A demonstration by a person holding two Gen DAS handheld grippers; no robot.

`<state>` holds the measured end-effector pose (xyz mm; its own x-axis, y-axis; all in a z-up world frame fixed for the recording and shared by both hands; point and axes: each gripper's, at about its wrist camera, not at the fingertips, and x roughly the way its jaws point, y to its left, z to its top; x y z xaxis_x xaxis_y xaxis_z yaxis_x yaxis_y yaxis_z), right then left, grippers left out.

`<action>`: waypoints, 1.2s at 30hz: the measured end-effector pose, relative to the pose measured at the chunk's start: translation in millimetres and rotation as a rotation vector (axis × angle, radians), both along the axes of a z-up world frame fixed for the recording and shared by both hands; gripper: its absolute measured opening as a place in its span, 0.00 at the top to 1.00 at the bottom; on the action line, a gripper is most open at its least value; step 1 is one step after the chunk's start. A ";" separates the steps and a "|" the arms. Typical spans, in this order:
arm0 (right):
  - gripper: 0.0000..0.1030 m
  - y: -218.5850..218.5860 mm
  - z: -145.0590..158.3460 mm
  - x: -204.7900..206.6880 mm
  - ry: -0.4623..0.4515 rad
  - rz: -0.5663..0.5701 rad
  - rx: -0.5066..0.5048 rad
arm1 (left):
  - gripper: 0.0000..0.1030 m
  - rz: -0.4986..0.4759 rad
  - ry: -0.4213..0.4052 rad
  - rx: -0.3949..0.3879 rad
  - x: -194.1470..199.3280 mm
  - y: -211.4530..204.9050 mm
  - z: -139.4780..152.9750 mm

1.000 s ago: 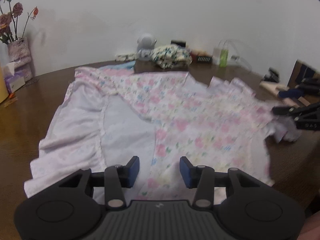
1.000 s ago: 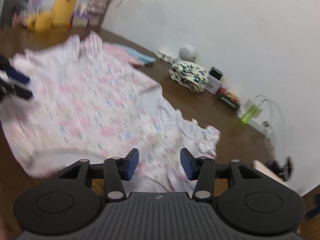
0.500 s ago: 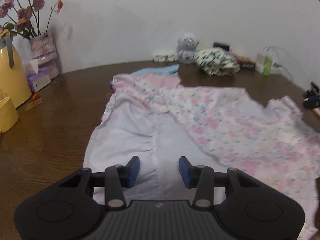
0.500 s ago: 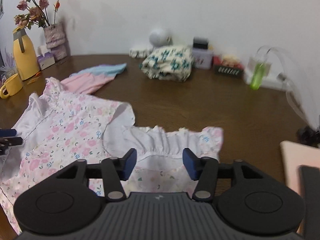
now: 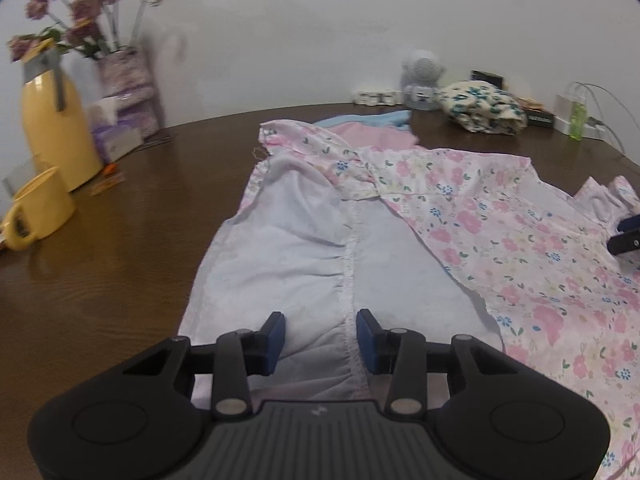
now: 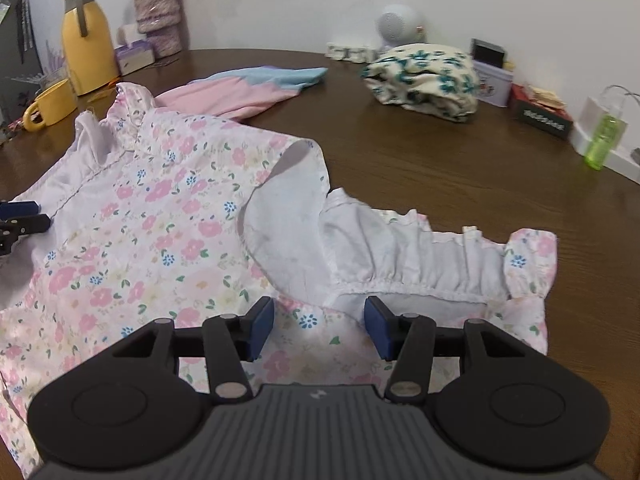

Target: Fold clothes

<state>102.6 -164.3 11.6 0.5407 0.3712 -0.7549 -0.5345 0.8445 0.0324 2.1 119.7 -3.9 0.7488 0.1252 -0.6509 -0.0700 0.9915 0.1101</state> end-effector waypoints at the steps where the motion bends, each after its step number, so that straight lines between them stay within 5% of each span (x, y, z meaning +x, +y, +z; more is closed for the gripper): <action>1: 0.50 6.7 -0.1 -1.2 -0.002 0.012 0.004 | 0.62 0.019 -0.002 0.003 -3.3 6.0 0.1; 7: 0.50 45.4 3.1 -10.6 -0.010 0.083 0.067 | 0.61 0.135 -0.012 0.011 -19.9 45.0 1.8; 13: 0.45 21.1 46.5 -19.6 -0.063 0.067 0.214 | 0.61 0.155 -0.005 0.037 -25.5 57.3 4.8; 16: 0.41 -7.5 59.4 -14.6 -0.110 -0.012 0.158 | 0.63 0.141 -0.002 0.011 -26.3 50.4 11.3; 19: 0.41 -34.2 52.1 1.5 -0.079 -0.113 0.103 | 0.46 0.072 -0.031 -0.077 -32.2 35.1 22.6; 24: 0.41 -61.4 25.6 29.3 -0.022 -0.212 0.104 | 0.16 -0.092 -0.022 -0.099 -44.0 -9.7 33.0; 28: 0.41 -54.3 15.4 36.0 0.000 -0.196 0.120 | 0.11 -0.191 0.005 -0.096 -52.1 -36.7 29.2; 29: 0.46 -51.4 13.2 36.9 0.002 -0.189 0.119 | 0.10 -0.202 0.012 -0.097 -53.7 -40.1 27.5; 32: 0.87 -42.5 7.0 39.3 0.009 -0.169 0.116 | 0.10 -0.214 0.028 -0.099 -56.1 -46.2 21.4; 35: 0.84 -41.2 12.5 31.5 -0.017 -0.173 0.112 | 0.10 -0.209 0.041 -0.106 -54.9 -47.2 16.3; 36: 0.74 -42.6 16.3 26.4 -0.028 -0.173 0.119 | 0.10 -0.207 0.046 -0.109 -54.3 -47.2 14.7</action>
